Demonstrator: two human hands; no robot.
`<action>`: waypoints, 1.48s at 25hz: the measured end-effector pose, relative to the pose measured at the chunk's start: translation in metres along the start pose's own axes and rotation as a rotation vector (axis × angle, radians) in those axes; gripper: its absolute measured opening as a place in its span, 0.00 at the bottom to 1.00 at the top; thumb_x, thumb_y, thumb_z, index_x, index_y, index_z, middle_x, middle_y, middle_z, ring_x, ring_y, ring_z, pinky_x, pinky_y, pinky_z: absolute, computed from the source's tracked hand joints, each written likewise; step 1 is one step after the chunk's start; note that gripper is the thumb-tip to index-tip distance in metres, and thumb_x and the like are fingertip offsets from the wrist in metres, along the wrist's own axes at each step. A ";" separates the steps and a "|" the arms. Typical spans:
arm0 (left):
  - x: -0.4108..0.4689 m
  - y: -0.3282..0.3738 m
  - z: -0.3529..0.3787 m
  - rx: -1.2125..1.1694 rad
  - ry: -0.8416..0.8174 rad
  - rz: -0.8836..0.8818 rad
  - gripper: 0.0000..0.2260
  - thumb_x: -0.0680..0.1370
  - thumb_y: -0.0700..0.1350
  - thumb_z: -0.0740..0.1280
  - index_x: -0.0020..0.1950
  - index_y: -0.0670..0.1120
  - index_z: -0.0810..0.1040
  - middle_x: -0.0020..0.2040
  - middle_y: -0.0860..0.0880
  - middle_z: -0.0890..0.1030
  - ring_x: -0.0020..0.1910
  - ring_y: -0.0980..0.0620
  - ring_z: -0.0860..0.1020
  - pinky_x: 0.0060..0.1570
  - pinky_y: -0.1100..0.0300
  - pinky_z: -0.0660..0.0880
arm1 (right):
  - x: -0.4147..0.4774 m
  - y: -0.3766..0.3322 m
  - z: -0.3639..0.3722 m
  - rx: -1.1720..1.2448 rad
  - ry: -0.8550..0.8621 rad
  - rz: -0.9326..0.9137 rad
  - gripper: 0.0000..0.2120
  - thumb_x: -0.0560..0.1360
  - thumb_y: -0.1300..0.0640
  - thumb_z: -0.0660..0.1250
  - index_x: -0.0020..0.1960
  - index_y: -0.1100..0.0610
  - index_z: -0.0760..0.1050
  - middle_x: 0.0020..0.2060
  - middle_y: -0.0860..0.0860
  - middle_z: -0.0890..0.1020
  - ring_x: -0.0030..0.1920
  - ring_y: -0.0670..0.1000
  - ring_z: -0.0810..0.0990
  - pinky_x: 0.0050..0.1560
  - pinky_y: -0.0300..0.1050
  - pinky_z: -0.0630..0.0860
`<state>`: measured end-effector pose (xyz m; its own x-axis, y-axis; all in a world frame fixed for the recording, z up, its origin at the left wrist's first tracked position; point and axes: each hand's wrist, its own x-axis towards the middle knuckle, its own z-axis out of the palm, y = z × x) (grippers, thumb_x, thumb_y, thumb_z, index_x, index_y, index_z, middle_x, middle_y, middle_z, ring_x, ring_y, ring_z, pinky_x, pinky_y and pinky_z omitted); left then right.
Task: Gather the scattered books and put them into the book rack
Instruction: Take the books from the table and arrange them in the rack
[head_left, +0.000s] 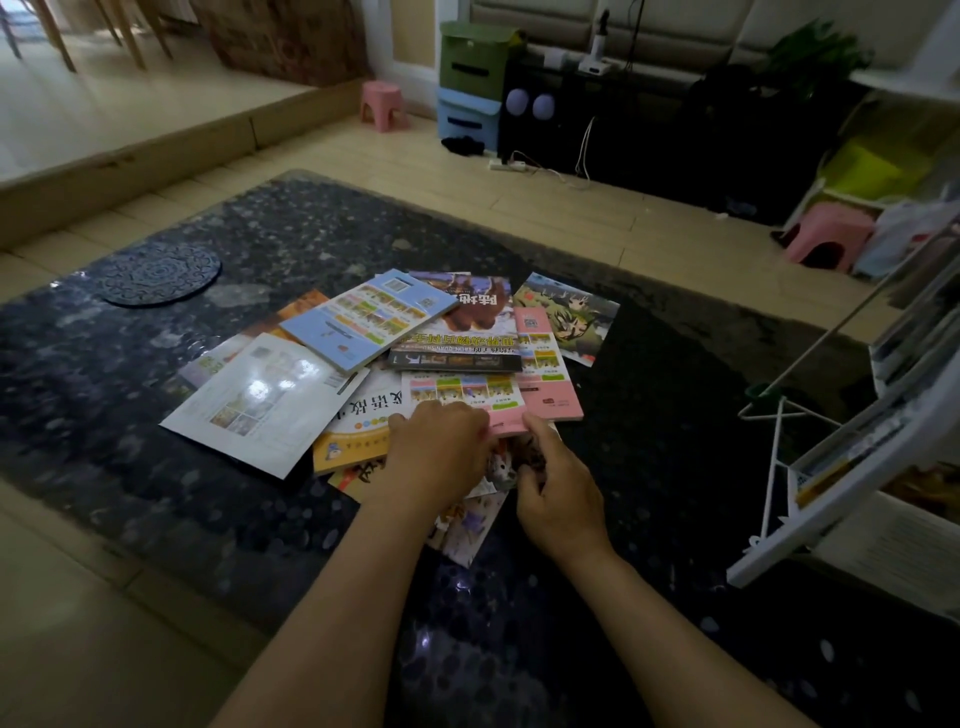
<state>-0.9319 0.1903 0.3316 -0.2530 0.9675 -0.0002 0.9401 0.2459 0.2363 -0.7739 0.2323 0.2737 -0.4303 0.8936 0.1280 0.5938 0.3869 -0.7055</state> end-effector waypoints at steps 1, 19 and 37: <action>-0.001 0.004 0.000 0.053 0.002 0.012 0.07 0.81 0.52 0.59 0.53 0.52 0.74 0.51 0.52 0.79 0.56 0.45 0.75 0.60 0.40 0.69 | 0.000 0.000 0.000 -0.013 0.005 -0.008 0.29 0.77 0.58 0.62 0.76 0.44 0.62 0.68 0.47 0.75 0.65 0.53 0.75 0.61 0.53 0.75; -0.040 0.098 -0.060 0.141 0.349 0.371 0.07 0.67 0.44 0.74 0.40 0.48 0.76 0.34 0.51 0.79 0.27 0.51 0.76 0.27 0.62 0.60 | -0.015 -0.051 -0.116 -0.047 0.093 -0.003 0.15 0.81 0.49 0.60 0.67 0.48 0.64 0.60 0.53 0.74 0.56 0.57 0.77 0.54 0.54 0.75; -0.050 0.299 -0.232 0.436 0.147 0.615 0.18 0.76 0.54 0.67 0.62 0.54 0.66 0.52 0.49 0.75 0.50 0.47 0.76 0.43 0.53 0.74 | -0.113 -0.056 -0.390 -0.331 0.387 -0.291 0.05 0.80 0.57 0.64 0.52 0.51 0.67 0.44 0.49 0.77 0.41 0.52 0.75 0.37 0.48 0.70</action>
<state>-0.6912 0.2013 0.6277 0.3454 0.9274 0.1436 0.9188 -0.3031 -0.2527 -0.4938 0.1987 0.5703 -0.3651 0.7341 0.5726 0.6958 0.6238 -0.3561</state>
